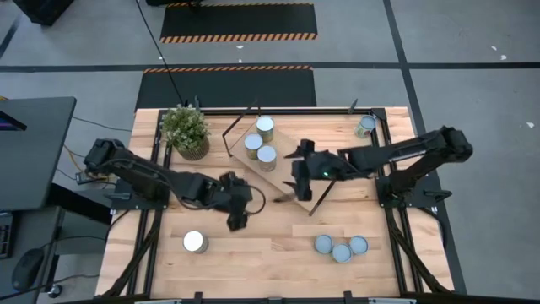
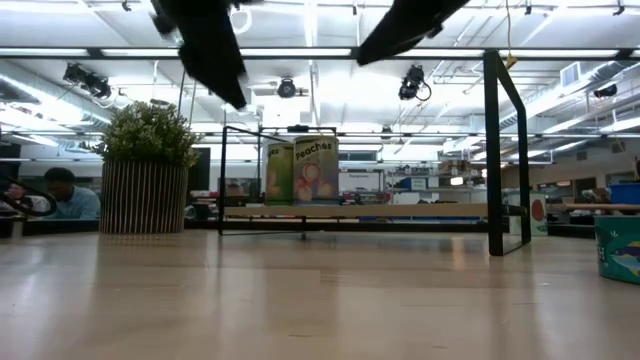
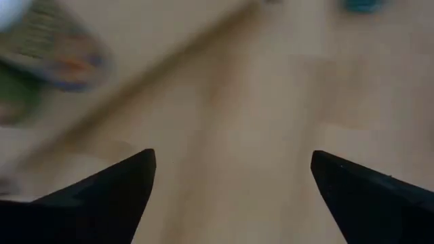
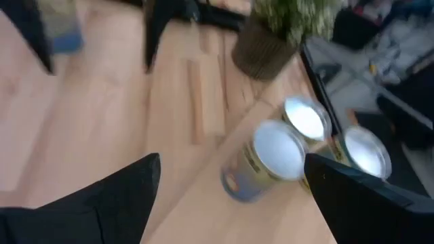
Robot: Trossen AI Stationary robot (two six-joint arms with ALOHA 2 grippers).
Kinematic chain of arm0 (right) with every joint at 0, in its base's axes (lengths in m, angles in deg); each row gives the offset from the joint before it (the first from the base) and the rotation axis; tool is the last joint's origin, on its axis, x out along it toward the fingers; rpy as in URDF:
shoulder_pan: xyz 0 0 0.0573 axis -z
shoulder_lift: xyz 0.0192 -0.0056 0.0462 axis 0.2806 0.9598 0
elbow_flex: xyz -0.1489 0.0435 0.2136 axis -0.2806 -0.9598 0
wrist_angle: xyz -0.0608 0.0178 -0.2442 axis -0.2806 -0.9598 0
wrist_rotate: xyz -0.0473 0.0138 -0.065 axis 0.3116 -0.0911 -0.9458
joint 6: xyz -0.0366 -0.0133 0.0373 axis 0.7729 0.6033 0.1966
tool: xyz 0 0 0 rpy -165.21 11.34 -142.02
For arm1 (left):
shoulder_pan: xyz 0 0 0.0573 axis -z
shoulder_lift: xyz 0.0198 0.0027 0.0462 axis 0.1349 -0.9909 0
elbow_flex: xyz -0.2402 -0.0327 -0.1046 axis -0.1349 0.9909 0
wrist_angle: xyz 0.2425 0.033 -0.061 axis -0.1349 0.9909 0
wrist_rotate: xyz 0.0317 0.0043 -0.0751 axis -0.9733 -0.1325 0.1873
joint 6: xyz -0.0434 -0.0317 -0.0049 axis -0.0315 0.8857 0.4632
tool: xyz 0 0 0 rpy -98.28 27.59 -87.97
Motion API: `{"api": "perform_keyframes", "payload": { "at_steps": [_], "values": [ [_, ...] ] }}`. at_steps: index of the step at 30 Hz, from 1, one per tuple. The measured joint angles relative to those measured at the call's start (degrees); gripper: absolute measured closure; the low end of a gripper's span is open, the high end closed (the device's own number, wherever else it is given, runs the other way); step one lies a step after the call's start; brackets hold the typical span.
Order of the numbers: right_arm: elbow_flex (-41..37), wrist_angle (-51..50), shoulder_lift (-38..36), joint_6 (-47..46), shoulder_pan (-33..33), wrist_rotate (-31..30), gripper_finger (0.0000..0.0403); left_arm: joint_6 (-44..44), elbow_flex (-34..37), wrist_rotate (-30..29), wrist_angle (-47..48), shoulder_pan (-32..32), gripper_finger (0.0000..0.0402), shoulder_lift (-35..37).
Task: Pick and place cans onto a shelf
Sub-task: Put the canned peas on the shelf
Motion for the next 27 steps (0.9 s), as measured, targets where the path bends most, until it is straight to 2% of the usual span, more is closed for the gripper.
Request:
{"api": "perform_keyframes", "payload": {
  "at_steps": [4,10,14,20,27],
  "values": [
    [-6.16,7.06,-4.67,2.65,-2.65,-1.8,0.003,7.86,-5.99,6.99,2.19,4.18,0.0002,0.02],
    [-13.56,14.09,-11.52,4.98,-5.42,-2.6,0.003,18.15,-14.61,6.43,12.07,10.68,0.0002,-0.05],
    [-16.37,17.31,-14.32,6.44,-7.4,-2.62,0.003,31.56,-18.9,6.21,18.16,15.41,0.0002,-0.09],
    [-18.35,17.88,-16.09,6.3,-9.66,-2.89,0.003,50.34,-19.58,6.43,19.6,24.04,0.0002,-0.13],
    [-23.04,23.84,-16.11,6.2,-11.32,-3.01,0.003,74.78,-19.58,6.82,22.14,33.11,0.0002,-1.16]
  ]
}}
